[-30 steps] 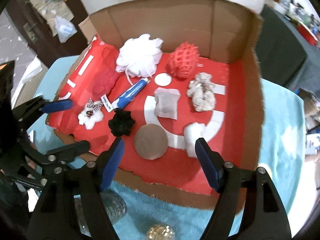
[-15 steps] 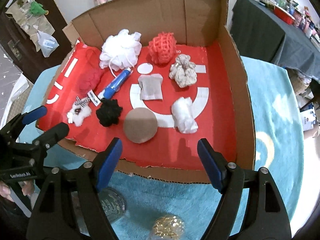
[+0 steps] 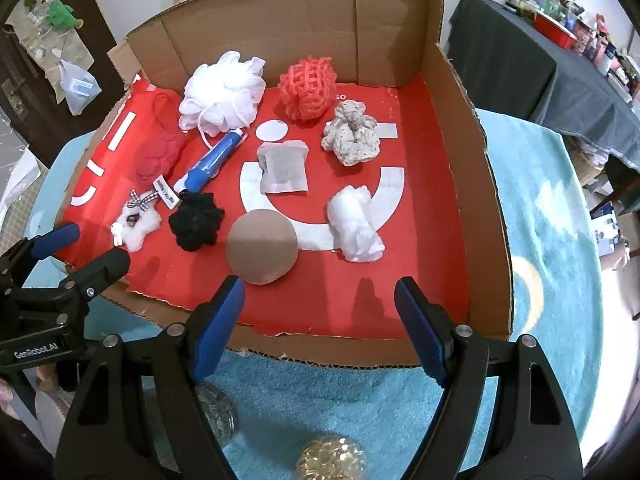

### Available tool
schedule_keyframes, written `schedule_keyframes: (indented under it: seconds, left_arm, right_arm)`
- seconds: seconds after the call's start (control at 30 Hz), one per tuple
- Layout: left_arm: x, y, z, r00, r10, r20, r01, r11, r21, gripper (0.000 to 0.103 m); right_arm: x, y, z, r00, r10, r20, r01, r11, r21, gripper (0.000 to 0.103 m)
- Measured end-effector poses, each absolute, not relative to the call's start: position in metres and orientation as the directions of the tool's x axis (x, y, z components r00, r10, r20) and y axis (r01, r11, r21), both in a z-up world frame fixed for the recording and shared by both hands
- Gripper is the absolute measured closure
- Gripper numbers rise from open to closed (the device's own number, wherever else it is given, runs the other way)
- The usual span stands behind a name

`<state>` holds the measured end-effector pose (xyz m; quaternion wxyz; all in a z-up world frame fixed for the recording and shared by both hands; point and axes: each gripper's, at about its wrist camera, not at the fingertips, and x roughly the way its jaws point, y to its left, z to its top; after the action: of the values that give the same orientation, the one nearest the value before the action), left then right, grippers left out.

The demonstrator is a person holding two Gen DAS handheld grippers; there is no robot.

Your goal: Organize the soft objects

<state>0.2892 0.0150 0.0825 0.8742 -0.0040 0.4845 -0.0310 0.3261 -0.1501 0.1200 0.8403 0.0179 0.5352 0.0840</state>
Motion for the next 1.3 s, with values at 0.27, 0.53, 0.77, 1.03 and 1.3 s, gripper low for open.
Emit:
schedule_keyframes:
  seconds: [0.27, 0.53, 0.77, 1.03, 1.3]
  left_arm:
    - [0.291, 0.0111, 0.0787, 0.511, -0.021, -0.859, 0.054, 0.999, 0.008, 0.0]
    - [0.2912, 0.0109, 0.0787, 0.521, -0.006, -0.854, 0.043, 0.999, 0.019, 0.0]
    - [0.2915, 0.0096, 0.0787, 0.529, 0.002, -0.849, 0.038, 0.999, 0.026, 0.0]
    - [0.2912, 0.0094, 0.0785, 0.527, -0.001, -0.85, 0.033, 0.999, 0.02, 0.0]
    - [0.292, 0.0102, 0.078, 0.526, -0.004, -0.85, 0.037, 0.999, 0.018, 0.0]
  right_arm:
    - [0.3273, -0.1502, 0.1172, 0.406, 0.151, -0.901, -0.113, 0.987, 0.115, 0.026]
    - [0.3253, -0.1482, 0.1178, 0.413, 0.154, -0.898, -0.12, 0.986, 0.114, 0.026]
    - [0.3244, -0.1499, 0.1181, 0.417, 0.157, -0.895, -0.115, 0.986, 0.119, 0.026]
    - [0.3225, -0.1501, 0.1192, 0.426, 0.154, -0.891, -0.116, 0.986, 0.115, 0.026]
    - [0.3225, -0.15, 0.1207, 0.43, 0.155, -0.889, -0.115, 0.987, 0.117, 0.026]
